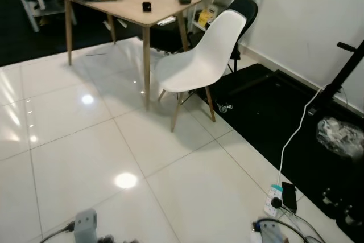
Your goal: Picking trash to rubbish bin
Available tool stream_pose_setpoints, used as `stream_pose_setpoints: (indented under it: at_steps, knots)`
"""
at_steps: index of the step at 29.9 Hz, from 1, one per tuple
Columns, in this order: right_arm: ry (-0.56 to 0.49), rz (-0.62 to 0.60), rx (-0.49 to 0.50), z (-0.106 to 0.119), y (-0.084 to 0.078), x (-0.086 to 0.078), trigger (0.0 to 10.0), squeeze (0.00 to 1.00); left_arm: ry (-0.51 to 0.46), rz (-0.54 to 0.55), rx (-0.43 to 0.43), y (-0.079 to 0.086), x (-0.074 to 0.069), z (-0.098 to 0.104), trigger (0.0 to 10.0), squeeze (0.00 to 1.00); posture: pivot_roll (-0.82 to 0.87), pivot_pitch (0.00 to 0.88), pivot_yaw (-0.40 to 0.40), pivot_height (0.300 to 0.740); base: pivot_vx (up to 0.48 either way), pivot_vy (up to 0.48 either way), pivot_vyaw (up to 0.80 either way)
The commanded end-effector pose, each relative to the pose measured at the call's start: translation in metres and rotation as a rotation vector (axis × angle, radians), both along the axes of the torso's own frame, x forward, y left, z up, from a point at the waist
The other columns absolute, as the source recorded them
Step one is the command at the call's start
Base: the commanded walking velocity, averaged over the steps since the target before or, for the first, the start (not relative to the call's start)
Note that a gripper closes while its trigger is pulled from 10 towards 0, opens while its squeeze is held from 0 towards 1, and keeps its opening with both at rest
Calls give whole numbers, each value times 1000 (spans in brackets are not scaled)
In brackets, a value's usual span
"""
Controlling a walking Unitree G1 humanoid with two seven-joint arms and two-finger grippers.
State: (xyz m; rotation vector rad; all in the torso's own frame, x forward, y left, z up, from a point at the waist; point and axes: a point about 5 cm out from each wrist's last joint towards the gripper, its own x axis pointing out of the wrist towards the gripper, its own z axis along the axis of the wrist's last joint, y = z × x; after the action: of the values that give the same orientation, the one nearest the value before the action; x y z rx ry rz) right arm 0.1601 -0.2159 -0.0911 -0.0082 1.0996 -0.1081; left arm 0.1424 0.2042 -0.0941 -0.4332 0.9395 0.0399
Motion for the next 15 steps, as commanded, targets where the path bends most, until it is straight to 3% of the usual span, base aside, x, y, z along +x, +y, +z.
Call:
stream_pose_setpoints:
  at_steps: [1, 7, 12, 15]
  knots:
    - [35, 2, -23, -3, -8, -11, 10000, 0, 78, -27, -37, -12, -18, -8, 10000, 0, 34, 67, -9, 740, 345, 0, 0]
    - [16, 29, -27, -2, -7, -8, 10000, 0, 75, -35, -43, -16, -17, -9, 10000, 0, 27, 81, -13, 740, 345, 0, 0]
    - [-54, 56, 21, 4, 2, 9, 10000, 0, 66, -53, -44, -18, -13, -8, 10000, 0, 15, 91, -8, 740, 341, 0, 0]
    - [-88, 116, 52, 8, 13, 21, 10000, 0, 36, -100, -56, -24, -3, -4, 10000, 0, 2, 94, -1, 740, 344, 0, 656]
